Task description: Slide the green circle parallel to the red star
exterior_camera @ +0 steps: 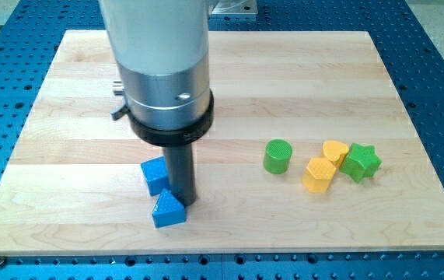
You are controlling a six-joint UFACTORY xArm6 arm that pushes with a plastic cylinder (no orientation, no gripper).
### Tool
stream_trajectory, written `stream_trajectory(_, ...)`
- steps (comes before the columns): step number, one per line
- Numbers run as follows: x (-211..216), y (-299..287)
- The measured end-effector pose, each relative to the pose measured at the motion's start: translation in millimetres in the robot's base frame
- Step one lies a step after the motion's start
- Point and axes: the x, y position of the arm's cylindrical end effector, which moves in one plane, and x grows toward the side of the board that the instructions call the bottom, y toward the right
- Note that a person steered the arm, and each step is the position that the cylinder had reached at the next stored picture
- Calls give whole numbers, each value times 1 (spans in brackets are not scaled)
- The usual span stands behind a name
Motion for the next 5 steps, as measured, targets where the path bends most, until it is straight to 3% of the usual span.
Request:
stream_trajectory(2, 0, 128)
stream_trajectory(4, -28, 94)
stream_trajectory(5, -66, 114)
